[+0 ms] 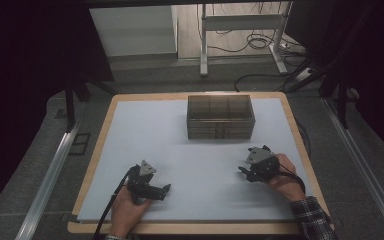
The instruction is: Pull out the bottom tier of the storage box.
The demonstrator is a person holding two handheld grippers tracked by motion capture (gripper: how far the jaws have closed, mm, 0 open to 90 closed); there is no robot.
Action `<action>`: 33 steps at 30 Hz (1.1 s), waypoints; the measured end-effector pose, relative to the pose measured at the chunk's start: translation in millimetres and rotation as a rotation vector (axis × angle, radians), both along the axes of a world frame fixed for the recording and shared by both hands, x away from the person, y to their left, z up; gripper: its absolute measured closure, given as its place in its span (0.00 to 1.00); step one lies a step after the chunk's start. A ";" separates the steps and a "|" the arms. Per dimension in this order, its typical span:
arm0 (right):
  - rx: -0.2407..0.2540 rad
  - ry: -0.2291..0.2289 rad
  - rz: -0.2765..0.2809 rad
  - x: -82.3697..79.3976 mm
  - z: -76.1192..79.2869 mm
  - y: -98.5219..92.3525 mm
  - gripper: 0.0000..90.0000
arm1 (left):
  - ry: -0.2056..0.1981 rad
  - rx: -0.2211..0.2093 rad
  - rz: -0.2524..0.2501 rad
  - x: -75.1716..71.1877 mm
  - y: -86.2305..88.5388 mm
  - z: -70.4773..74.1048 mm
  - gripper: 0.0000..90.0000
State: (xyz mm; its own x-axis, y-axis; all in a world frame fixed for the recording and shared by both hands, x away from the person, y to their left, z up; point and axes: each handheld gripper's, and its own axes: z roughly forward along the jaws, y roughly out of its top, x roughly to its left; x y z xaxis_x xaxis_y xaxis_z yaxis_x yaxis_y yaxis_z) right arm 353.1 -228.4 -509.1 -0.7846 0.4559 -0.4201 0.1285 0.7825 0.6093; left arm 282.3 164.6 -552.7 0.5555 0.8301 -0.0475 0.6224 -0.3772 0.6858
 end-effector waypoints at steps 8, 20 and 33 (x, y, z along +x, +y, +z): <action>-0.037 -0.063 0.012 4.3 -1.8 9.7 0.30 | 0.000 0.000 0.000 0.0 0.0 0.0 0.00; -0.118 -0.181 0.029 11.1 -6.9 29.4 0.34 | 0.000 0.000 0.000 0.0 0.0 0.0 0.00; -0.219 -0.309 0.062 17.8 -11.2 48.6 0.43 | 0.000 -0.001 -0.001 0.0 0.0 0.0 0.00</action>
State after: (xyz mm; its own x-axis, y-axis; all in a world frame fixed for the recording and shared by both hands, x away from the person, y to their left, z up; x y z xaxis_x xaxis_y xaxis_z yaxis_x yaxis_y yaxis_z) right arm 370.9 -179.8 -520.2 -0.6292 0.2847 -0.7232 -0.0870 0.8988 0.4296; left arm 282.4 164.6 -552.7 0.5560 0.8298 -0.0483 0.6224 -0.3771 0.6859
